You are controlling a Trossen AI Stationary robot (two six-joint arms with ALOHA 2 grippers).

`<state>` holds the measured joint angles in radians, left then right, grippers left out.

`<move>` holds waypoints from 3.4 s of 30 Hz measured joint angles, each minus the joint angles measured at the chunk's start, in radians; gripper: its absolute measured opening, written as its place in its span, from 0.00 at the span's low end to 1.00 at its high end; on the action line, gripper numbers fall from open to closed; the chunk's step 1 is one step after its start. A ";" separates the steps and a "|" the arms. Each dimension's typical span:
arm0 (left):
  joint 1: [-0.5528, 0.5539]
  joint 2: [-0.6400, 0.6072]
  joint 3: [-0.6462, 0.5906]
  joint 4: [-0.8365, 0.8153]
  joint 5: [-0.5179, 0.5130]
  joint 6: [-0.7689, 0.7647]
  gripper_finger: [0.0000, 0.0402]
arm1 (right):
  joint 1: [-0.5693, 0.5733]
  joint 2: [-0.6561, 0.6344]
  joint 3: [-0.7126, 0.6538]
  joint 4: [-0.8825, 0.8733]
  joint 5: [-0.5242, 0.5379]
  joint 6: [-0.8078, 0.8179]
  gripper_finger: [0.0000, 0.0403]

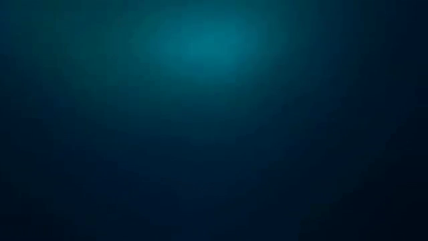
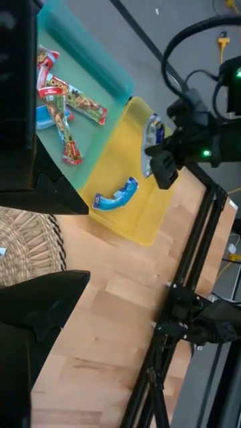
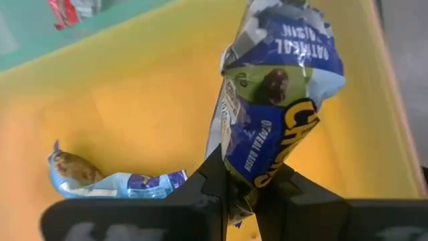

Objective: Pick and place Granola Bars by type
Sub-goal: Put the blue granola bar into the yellow container, then put the yellow granola bar into the blue container

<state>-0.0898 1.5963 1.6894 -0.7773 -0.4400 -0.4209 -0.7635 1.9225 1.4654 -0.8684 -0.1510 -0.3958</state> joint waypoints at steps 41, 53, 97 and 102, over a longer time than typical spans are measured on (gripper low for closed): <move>0.007 -0.001 -0.405 0.155 0.150 -0.087 0.32 | 0.086 -0.201 -0.123 -0.037 -0.005 0.130 0.42; 0.075 0.006 -0.574 0.387 0.451 0.010 0.41 | 0.240 -0.703 -0.436 0.191 0.087 0.293 0.42; 0.077 0.317 -0.571 0.522 0.550 -0.012 0.26 | 0.389 -0.881 -0.525 0.252 0.239 0.392 0.42; 0.076 0.316 -0.549 0.502 0.529 -0.014 0.17 | 0.389 -0.881 -0.525 0.252 0.239 0.394 0.42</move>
<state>-0.0135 1.9123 1.1404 -0.2756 0.0893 -0.4351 -0.3740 1.0420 0.9401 -0.6161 0.0881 -0.0021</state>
